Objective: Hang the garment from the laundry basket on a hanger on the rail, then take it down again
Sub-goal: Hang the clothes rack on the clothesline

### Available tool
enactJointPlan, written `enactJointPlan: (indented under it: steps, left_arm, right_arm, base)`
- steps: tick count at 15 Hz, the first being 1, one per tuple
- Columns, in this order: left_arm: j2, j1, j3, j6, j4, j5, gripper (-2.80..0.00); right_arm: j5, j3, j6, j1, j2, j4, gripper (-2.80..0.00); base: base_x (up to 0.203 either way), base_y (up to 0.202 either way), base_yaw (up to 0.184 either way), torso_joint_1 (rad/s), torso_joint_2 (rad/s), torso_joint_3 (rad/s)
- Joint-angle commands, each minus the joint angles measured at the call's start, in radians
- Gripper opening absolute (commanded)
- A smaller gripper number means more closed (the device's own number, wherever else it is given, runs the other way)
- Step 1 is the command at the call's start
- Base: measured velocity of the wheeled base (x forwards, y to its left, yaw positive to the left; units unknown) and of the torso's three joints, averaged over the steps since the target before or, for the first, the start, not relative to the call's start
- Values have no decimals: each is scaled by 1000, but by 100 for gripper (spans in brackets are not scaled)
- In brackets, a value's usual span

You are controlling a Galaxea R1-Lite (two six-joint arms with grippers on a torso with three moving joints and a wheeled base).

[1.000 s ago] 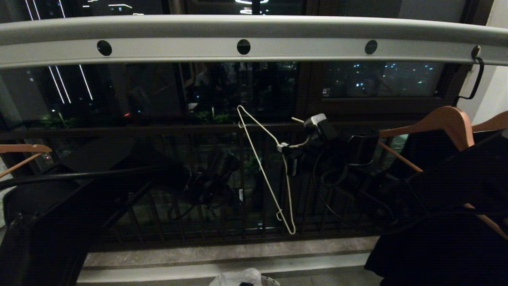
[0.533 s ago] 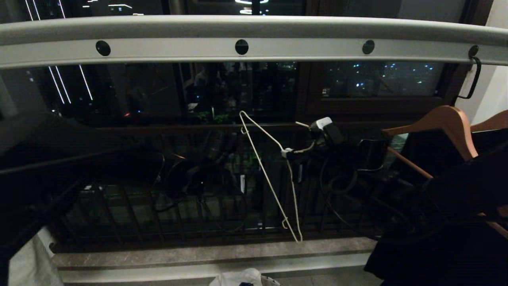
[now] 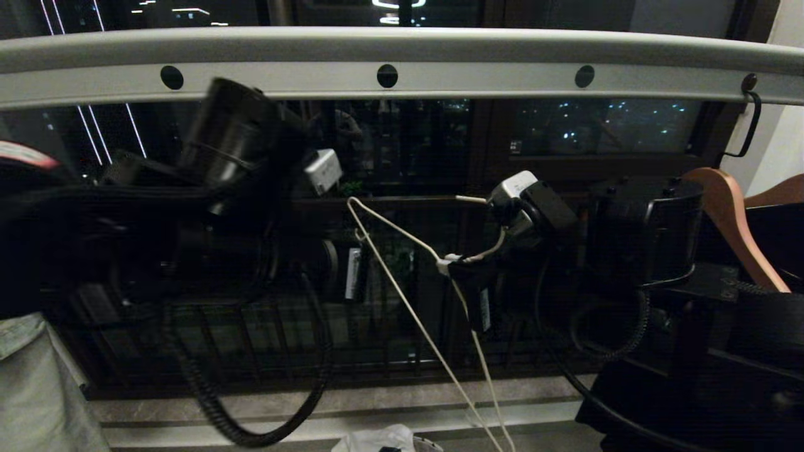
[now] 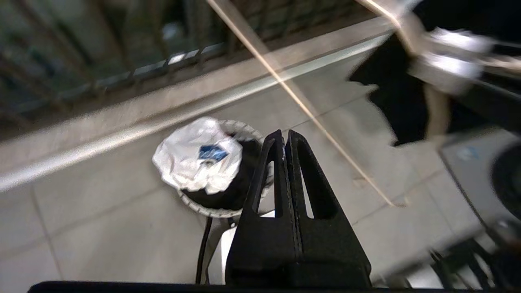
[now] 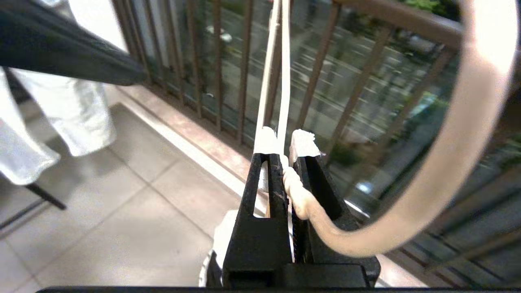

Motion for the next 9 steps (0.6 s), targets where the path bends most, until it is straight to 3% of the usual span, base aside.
enactJointPlan:
  steps: [1, 5, 9]
  left_arm:
    - [-192, -45, -4, 19, 52, 2, -280]
    - [-334, -63, -44, 62, 137, 3, -280]
    - [-442, -61, -67, 112, 171, 5, -280]
  right_arm:
    - [-131, -147, -1, 105, -57, 172, -280]
    - [-311, -398, -2, 197, 12, 321, -280]
    - [-377, -585, -3, 207, 88, 427, -280]
  base:
    - [0, 0, 0, 0, 0, 0]
    - [0, 0, 0, 0, 0, 0]
    - [0, 0, 0, 0, 0, 0]
